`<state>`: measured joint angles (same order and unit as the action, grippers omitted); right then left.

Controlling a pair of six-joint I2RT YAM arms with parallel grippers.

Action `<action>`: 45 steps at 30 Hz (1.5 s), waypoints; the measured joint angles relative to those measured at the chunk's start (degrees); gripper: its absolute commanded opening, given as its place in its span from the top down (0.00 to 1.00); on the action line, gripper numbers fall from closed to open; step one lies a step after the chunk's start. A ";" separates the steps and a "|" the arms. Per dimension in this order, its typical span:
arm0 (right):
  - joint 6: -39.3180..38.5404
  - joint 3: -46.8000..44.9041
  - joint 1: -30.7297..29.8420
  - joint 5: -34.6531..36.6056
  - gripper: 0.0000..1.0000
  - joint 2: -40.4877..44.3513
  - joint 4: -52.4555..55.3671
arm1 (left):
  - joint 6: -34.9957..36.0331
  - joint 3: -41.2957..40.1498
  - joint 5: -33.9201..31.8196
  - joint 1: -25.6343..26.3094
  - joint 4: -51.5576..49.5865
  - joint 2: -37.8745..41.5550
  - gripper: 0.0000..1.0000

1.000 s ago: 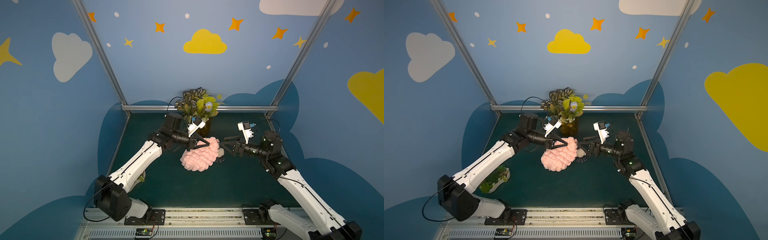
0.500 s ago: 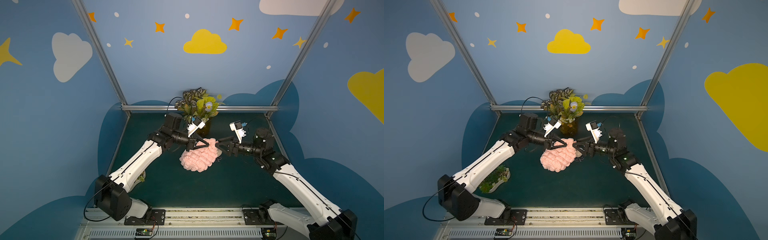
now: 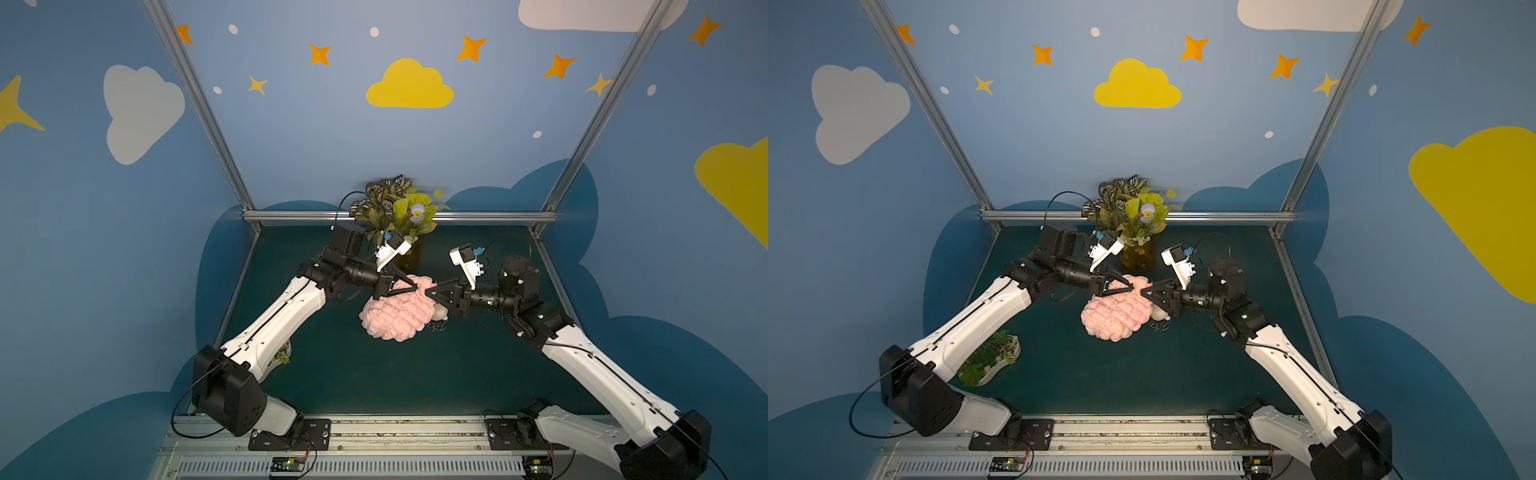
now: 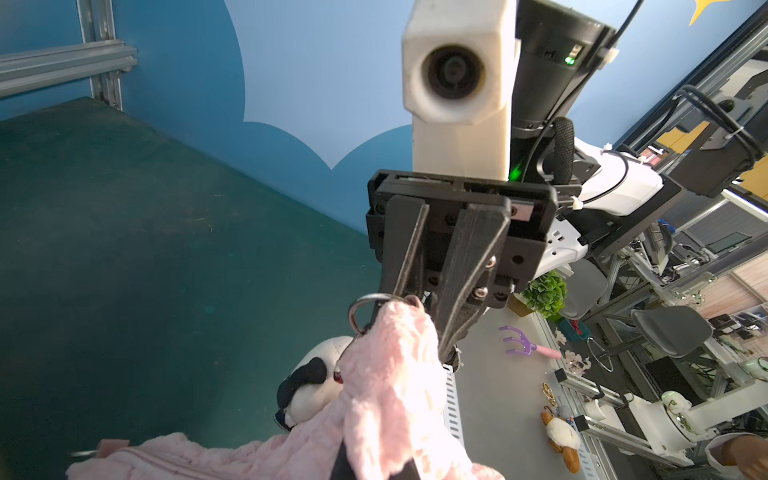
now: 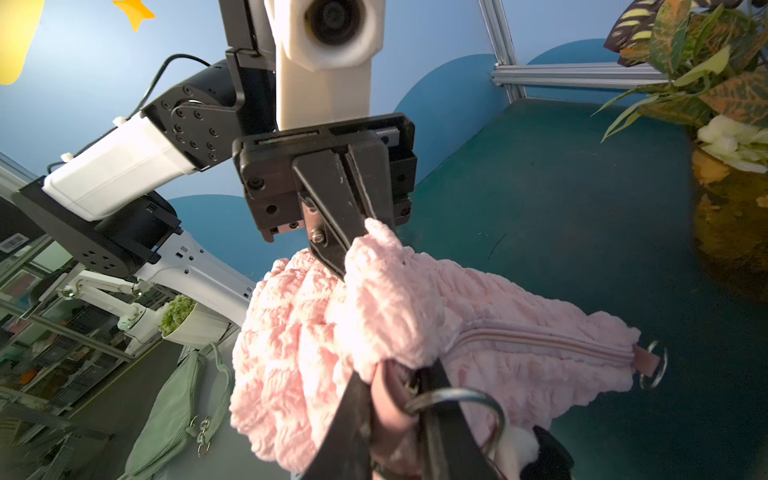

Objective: Remove the decoration from the bag
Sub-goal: Pick up the bag from the center of the board.

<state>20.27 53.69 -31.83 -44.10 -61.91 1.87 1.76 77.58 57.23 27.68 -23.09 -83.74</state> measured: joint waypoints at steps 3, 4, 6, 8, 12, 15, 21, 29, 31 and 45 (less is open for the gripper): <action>0.68 0.44 -0.22 1.51 1.00 0.00 1.20 | -0.13 -0.24 -4.13 0.00 0.50 0.50 0.64; 1.01 0.66 -0.31 2.32 1.00 -0.02 1.88 | -0.17 -0.81 -6.01 -0.07 1.29 1.14 0.58; 2.25 1.11 -0.55 4.07 1.00 -0.11 3.32 | -1.11 -3.04 -10.49 -0.33 3.54 3.74 0.45; 4.31 1.49 -0.72 5.84 1.00 -0.55 4.35 | -2.38 -5.99 -15.63 -0.90 6.54 7.93 0.40; 9.62 1.55 -1.66 10.40 1.00 -1.66 5.33 | -5.70 -8.79 -21.97 -1.73 11.08 14.43 0.36; 12.90 1.75 -2.45 14.69 1.00 -2.51 5.66 | -8.02 -10.01 -23.58 -1.75 13.86 17.51 0.34; 16.20 4.39 -3.87 19.39 1.00 -5.09 5.70 | -10.25 -14.86 -24.63 -0.76 18.45 17.75 0.30; 18.16 5.51 -4.87 20.55 1.00 -7.85 4.87 | -7.54 -20.20 -27.87 3.91 19.74 13.03 0.24; 18.38 5.51 -5.09 20.61 1.00 -7.96 4.81 | -5.95 -20.83 -29.03 5.35 19.76 12.92 0.23; 18.43 5.51 -5.79 21.55 1.00 -9.05 4.44 | 1.57 -17.38 -38.77 11.15 20.09 5.66 0.34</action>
<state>38.70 59.20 -37.63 -22.55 -70.96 6.31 3.33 60.20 18.46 38.83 -3.01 -78.08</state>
